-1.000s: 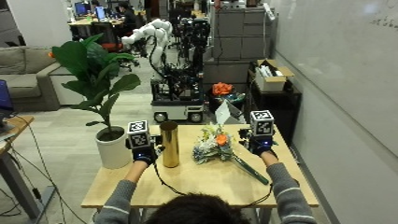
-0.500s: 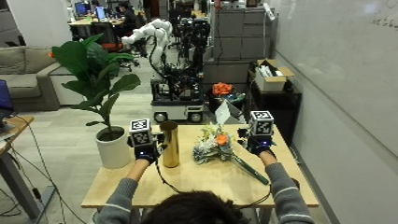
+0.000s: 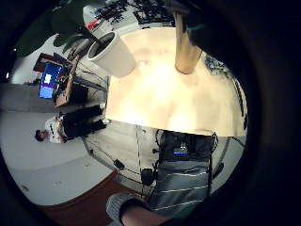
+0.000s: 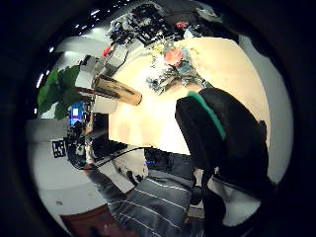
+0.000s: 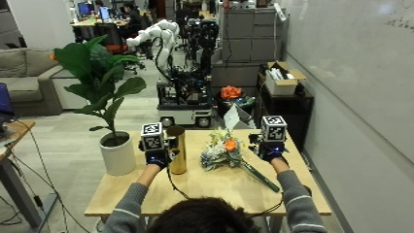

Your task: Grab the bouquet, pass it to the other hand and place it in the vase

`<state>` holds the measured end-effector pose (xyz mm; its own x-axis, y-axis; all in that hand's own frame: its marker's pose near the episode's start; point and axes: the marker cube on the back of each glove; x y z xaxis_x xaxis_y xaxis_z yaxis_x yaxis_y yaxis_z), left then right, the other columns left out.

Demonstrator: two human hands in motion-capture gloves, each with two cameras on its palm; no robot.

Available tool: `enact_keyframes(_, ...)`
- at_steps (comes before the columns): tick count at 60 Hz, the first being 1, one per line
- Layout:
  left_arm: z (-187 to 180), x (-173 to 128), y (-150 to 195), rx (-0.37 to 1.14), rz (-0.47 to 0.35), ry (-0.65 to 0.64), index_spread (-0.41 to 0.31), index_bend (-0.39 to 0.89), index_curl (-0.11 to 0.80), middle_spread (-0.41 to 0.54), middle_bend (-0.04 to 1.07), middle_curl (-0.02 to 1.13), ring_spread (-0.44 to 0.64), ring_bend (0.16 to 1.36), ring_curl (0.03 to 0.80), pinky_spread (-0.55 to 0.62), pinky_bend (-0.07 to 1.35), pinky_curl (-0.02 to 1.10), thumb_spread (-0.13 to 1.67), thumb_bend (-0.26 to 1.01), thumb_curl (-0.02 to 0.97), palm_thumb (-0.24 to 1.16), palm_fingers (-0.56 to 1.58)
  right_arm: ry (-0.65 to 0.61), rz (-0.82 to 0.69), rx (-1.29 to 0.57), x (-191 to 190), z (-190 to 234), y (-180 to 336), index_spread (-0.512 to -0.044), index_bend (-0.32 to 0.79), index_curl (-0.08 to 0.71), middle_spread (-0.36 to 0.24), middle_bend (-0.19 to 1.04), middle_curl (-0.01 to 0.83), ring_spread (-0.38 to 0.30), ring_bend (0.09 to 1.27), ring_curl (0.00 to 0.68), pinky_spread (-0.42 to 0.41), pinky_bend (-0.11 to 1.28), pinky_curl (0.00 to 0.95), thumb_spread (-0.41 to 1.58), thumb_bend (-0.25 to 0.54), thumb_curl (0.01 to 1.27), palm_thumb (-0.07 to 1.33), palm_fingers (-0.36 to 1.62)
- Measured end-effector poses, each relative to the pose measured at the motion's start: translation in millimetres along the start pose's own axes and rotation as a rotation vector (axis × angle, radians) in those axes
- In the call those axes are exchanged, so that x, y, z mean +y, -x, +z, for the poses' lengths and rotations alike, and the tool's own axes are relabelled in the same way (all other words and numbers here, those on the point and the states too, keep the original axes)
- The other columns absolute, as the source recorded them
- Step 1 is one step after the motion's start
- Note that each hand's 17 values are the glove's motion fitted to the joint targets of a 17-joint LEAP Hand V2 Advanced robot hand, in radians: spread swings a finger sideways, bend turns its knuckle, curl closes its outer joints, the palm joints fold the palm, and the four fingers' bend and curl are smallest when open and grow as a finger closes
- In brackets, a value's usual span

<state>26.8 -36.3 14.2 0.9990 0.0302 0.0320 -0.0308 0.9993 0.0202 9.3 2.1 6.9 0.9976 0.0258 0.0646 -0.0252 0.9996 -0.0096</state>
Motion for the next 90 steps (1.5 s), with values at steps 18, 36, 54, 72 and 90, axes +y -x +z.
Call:
enact_keyframes(18,-5.5,8.2,-16.1,0.004,0.023,0.021,-0.090,0.18,0.395,0.105,0.16,0.29,0.16,0.47,0.314,0.20,0.26,0.37,1.10,-0.02,0.250,0.05,0.44,0.005,0.015,-0.022,-4.9,-1.8,-3.0,-0.306,0.13,0.249,0.012,0.23,0.381,0.084,0.34,0.321,0.234,0.30,0.348,1.40,0.070,0.21,0.52,0.39)
enact_keyframes(36,4.1,-8.9,-20.0,-0.012,0.038,0.006,-0.090,0.17,0.396,0.109,0.15,0.29,0.16,0.47,0.319,0.21,0.26,0.38,1.10,-0.02,0.255,0.05,0.44,0.012,-0.011,-0.034,-2.7,-5.3,3.8,-0.305,0.13,0.250,0.012,0.22,0.388,0.084,0.33,0.327,0.234,0.30,0.353,1.40,0.031,0.21,0.53,0.39)
enact_keyframes(54,-5.4,10.7,-24.6,0.010,0.046,0.027,-0.082,0.17,0.396,0.113,0.15,0.29,0.16,0.48,0.322,0.21,0.27,0.38,1.10,-0.02,0.258,0.05,0.43,0.004,-0.015,-0.030,0.7,-7.0,3.5,-0.306,0.13,0.247,0.012,0.22,0.391,0.085,0.33,0.332,0.232,0.30,0.356,1.40,-0.003,0.22,0.55,0.39)
enact_keyframes(72,4.5,-7.9,-23.1,0.002,0.046,0.009,-0.083,0.17,0.398,0.113,0.15,0.29,0.16,0.48,0.320,0.21,0.27,0.38,1.10,-0.02,0.259,0.05,0.43,0.012,-0.009,-0.029,-4.6,-5.2,4.4,-0.306,0.13,0.245,0.012,0.22,0.391,0.085,0.33,0.336,0.232,0.30,0.359,1.40,-0.008,0.22,0.56,0.40)
enact_keyframes(90,3.3,-0.9,-28.1,0.002,0.039,0.025,-0.086,0.17,0.396,0.113,0.15,0.29,0.16,0.48,0.321,0.21,0.28,0.38,1.10,-0.02,0.260,0.05,0.43,0.004,0.031,-0.110,-16.1,-21.6,5.8,-0.312,0.09,0.222,0.019,0.23,0.396,0.093,0.36,0.348,0.233,0.33,0.366,1.36,-0.021,0.21,0.51,0.38)
